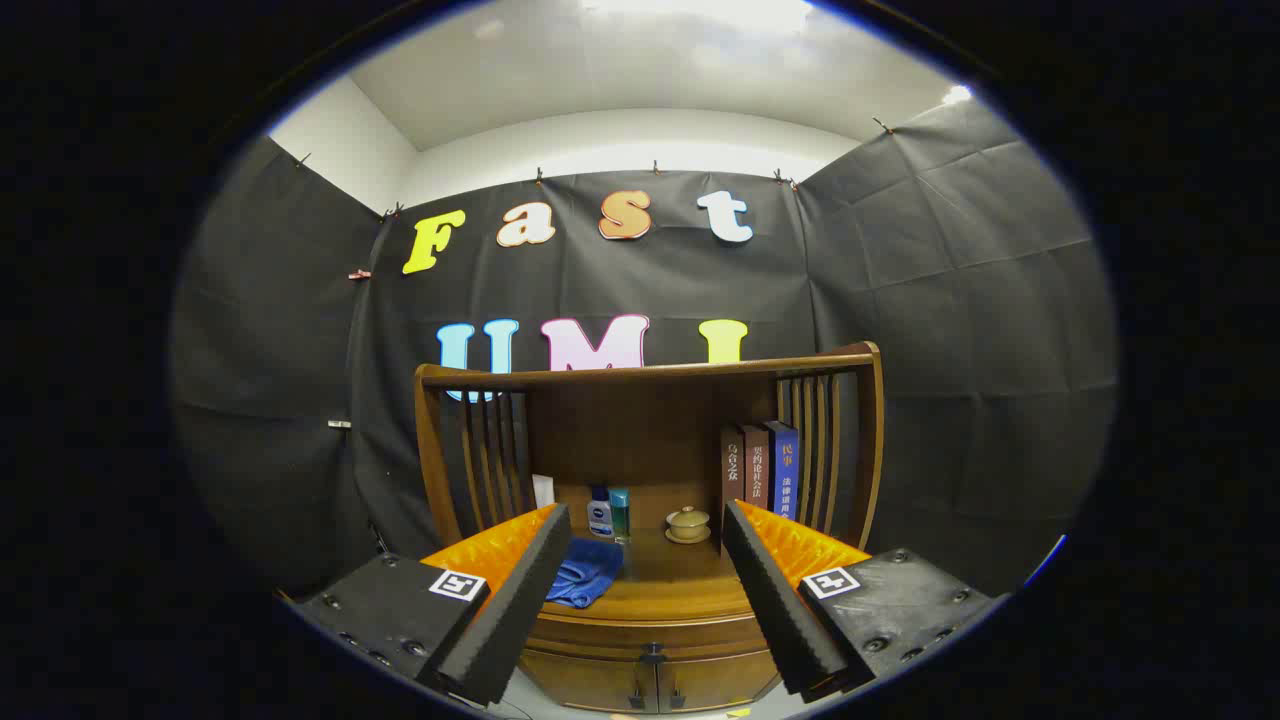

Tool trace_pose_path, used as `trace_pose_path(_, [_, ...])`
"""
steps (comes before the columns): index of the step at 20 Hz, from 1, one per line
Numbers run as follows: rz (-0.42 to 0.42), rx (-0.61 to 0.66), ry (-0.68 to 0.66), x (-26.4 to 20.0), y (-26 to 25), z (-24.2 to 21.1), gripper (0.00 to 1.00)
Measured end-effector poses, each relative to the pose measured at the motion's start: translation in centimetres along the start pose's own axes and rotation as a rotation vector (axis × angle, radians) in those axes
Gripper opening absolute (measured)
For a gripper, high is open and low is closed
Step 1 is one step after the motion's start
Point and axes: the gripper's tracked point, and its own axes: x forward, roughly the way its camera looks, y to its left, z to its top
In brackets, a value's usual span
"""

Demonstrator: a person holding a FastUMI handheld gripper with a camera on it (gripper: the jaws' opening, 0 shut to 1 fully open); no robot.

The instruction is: Pull open the drawer, take out the items inside it, and place them on the countertop above the cabinet.

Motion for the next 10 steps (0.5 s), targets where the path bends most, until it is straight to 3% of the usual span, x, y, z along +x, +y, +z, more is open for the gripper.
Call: trace_pose_path(10, [-0.003,-0.001,0.006,0.52,-0.21,-0.29,0.99])
